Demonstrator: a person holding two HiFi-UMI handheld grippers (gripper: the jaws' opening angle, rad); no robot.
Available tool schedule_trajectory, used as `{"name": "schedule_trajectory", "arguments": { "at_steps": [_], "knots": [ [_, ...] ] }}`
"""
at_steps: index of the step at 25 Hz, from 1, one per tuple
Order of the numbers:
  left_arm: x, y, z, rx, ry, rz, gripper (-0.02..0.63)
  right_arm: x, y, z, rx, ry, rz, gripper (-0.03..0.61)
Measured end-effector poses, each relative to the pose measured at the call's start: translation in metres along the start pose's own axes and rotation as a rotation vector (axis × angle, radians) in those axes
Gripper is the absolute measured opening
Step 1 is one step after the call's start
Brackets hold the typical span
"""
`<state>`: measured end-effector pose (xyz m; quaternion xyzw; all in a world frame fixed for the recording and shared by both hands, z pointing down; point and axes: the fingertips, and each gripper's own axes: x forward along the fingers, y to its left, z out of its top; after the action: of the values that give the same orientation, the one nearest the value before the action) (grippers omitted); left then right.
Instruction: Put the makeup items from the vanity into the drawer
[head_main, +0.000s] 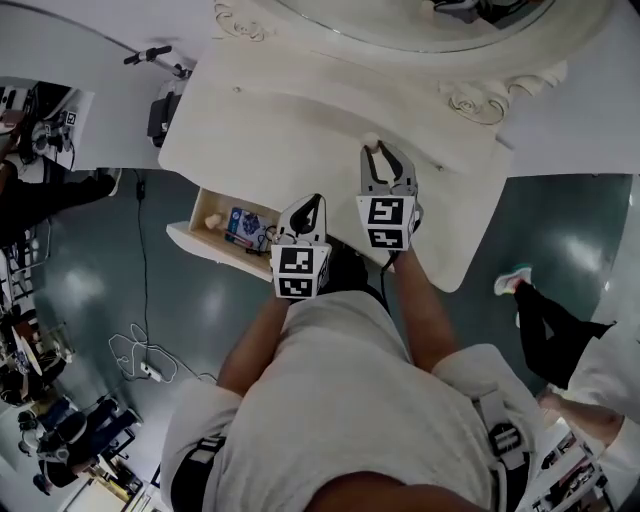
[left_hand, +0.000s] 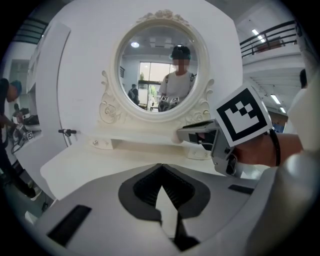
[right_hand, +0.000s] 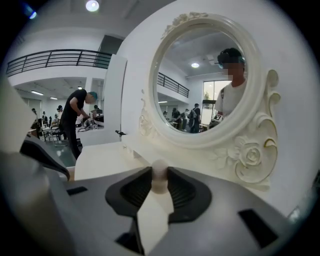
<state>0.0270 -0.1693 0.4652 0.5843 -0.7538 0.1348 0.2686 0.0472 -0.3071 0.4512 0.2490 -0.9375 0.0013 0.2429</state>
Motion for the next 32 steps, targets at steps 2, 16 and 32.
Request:
{"name": "schedule_trajectory", "arguments": {
  "at_steps": [2,16,32],
  "knots": [
    [-0.007,0.011,-0.003,-0.016,-0.009,0.02,0.006,0.002,0.016,0.006,-0.026,-0.011,0.025,0.109],
    [-0.072,0.099,-0.03,-0.146,-0.057,0.211,0.006,0.015,0.155,0.042,-0.165,-0.071,0.264,0.106],
    [-0.146,0.187,-0.059,-0.25,-0.11,0.423,0.006,-0.005,0.315,0.067,-0.241,-0.121,0.599,0.106]
  ]
}}
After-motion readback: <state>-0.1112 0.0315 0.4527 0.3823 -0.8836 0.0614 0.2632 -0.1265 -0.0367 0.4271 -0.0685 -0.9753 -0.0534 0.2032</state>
